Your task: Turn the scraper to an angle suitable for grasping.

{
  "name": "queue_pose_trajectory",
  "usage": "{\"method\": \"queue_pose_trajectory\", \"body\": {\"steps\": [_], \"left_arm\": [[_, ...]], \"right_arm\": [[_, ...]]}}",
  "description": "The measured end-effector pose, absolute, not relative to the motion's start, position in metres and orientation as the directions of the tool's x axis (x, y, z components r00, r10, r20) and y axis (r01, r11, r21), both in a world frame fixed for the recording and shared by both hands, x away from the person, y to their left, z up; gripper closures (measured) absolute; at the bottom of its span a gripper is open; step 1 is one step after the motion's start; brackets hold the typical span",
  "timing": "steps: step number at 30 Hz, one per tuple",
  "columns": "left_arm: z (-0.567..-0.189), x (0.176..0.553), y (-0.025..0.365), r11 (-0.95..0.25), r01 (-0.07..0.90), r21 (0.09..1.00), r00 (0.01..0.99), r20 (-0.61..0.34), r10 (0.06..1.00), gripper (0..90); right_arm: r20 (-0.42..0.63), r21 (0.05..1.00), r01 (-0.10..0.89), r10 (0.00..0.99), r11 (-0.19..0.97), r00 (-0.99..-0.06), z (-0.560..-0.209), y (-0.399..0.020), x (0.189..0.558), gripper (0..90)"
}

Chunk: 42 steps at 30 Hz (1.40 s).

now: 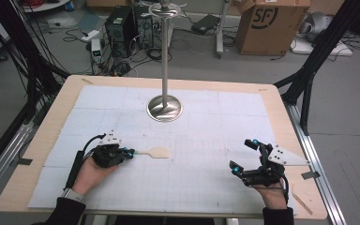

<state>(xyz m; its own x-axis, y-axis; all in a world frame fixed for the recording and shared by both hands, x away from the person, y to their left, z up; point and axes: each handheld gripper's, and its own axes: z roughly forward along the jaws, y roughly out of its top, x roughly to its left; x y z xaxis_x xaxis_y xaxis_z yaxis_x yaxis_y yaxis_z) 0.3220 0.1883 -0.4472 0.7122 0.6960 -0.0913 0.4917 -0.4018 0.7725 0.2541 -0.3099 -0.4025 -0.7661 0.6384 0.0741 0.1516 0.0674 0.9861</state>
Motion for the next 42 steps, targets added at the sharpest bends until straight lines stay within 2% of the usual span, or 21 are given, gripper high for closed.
{"method": "queue_pose_trajectory", "body": {"steps": [3, 15, 27, 30, 42], "left_arm": [[-0.446, 0.328, 0.188, -0.399, 0.505, 0.765, 0.687, -0.077, 0.722, 89.9], [-0.45, 0.346, 0.194, -0.307, 0.532, 0.789, 0.625, -0.122, 0.771, 89.9], [-0.436, 0.348, 0.167, -0.348, 0.488, 0.801, 0.673, -0.091, 0.734, 89.9], [-0.435, 0.354, 0.157, -0.384, 0.494, 0.78, 0.687, -0.079, 0.722, 89.9], [-0.441, 0.374, 0.137, -0.407, 0.517, 0.753, 0.69, -0.085, 0.719, 89.9]], "right_arm": [[0.071, 0.987, 0.147, 0.641, 0.066, -0.765, -0.402, -0.31, 0.255, 0.2], [0.072, 0.987, 0.146, 0.635, 0.065, -0.769, -0.401, -0.309, 0.255, 0.2], [0.071, 0.987, 0.144, 0.628, 0.067, -0.775, -0.4, -0.305, 0.257, 0.3], [0.071, 0.987, 0.145, 0.628, 0.067, -0.775, -0.4, -0.306, 0.257, 0.2], [0.068, 0.988, 0.14, 0.627, 0.066, -0.776, -0.4, -0.308, 0.253, 0.2]]}}
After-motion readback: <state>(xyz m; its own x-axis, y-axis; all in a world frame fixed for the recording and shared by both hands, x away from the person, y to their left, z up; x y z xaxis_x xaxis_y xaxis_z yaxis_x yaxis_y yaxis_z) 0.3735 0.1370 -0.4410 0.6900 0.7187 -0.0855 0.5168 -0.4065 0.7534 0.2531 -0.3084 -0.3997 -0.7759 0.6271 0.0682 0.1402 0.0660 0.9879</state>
